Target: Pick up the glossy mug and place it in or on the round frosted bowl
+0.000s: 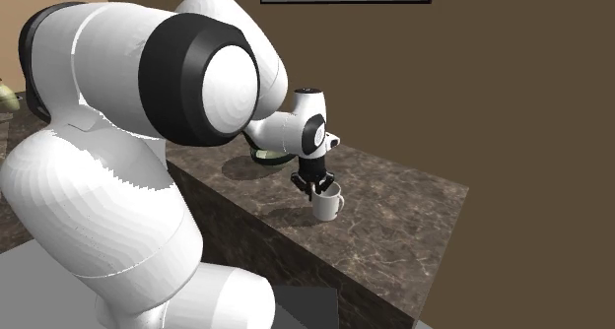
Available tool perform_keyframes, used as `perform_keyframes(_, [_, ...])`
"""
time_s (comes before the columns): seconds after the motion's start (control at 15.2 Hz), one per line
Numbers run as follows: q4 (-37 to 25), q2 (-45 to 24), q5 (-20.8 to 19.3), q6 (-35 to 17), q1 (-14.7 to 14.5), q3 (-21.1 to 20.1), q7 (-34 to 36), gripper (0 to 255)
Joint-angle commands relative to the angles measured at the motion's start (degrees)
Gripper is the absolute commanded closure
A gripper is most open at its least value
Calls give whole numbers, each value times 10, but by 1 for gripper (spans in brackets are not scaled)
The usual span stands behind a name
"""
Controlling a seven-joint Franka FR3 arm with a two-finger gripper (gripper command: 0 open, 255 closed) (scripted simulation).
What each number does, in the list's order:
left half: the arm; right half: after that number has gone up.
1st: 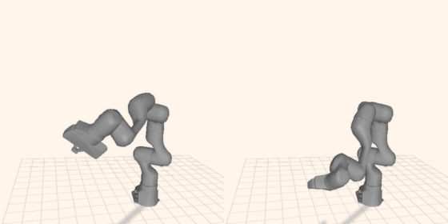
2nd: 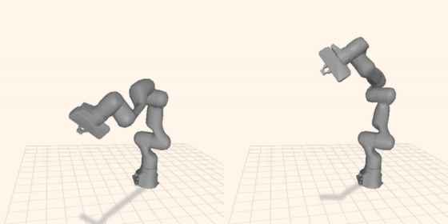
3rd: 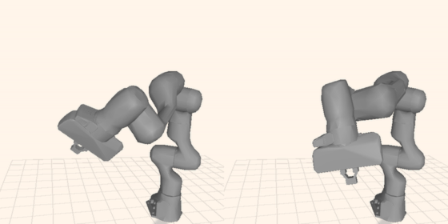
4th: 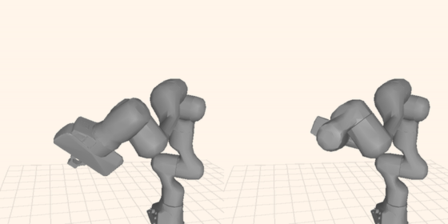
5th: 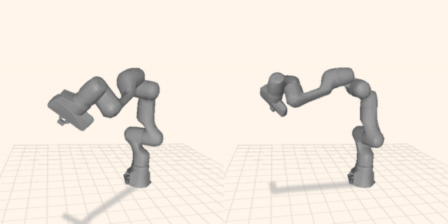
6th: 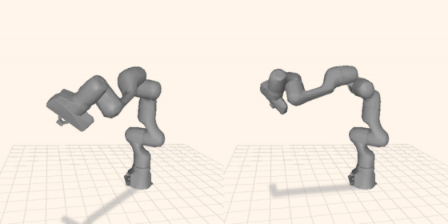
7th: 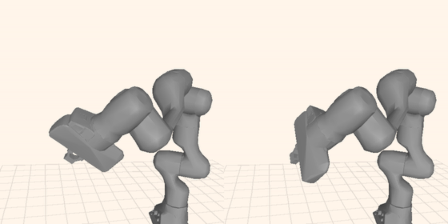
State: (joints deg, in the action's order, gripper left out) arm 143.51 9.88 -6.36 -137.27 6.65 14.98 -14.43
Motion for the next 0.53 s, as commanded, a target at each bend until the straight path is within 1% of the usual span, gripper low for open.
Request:
perform_keyframes(0.0, [-3, 6, -1, 9, 0, -1, 1, 255])
perform_keyframes(0.46, [-29, 40, -5, 69, 1, -5, 4, 255])
